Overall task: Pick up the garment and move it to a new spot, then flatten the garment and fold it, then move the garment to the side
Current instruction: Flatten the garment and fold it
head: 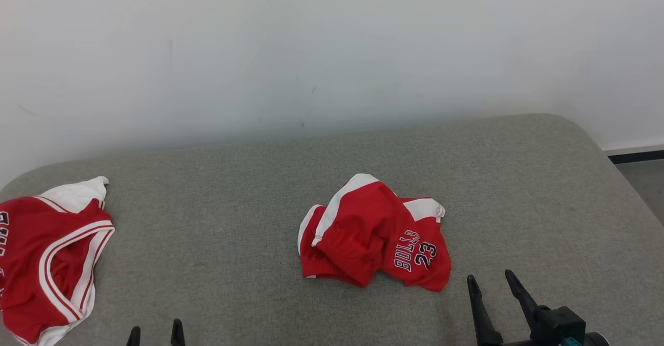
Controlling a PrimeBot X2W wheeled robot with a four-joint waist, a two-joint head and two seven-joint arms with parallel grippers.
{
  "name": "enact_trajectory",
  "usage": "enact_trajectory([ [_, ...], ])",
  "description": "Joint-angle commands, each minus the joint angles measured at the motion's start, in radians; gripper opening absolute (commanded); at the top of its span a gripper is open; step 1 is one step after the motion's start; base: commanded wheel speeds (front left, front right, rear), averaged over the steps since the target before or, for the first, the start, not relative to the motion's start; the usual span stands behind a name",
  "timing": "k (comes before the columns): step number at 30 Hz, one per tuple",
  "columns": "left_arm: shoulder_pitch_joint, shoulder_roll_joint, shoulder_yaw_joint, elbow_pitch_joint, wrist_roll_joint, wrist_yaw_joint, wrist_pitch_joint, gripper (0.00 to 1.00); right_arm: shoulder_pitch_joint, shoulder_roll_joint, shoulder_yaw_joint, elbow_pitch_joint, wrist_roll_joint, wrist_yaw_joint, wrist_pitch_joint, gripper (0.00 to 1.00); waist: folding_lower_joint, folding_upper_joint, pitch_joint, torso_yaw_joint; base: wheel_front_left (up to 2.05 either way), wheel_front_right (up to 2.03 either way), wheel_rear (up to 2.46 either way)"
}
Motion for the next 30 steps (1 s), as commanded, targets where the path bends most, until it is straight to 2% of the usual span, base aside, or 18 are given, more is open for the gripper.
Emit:
enact_trajectory([
  [1,0.0,-0.003,0.001,0.001,0.01,-0.008,-0.001,1.0,0.006,-0.001,-0.002,0.001,0.006,-0.002,0.0,1.0,0.0001,0.0,0.001,0.0,0.0,0.0,0.0],
  [24,-0.047,-0.008,-0.018,0.018,0.023,-0.001,-0.001,1.0,-0.016,-0.001,0.005,0.007,0.016,-0.002,-0.008,1.0,0.0001,0.0,0.016,-0.008,0.0,0.0,0.0],
  [30,-0.112,-0.008,-0.051,0.067,-0.008,-0.025,0.021,1.0,-0.025,-0.001,0.021,0.01,0.024,-0.002,-0.008,1.0,0.0001,0.0,0.034,-0.048,0.0,0.0,0.0],
])
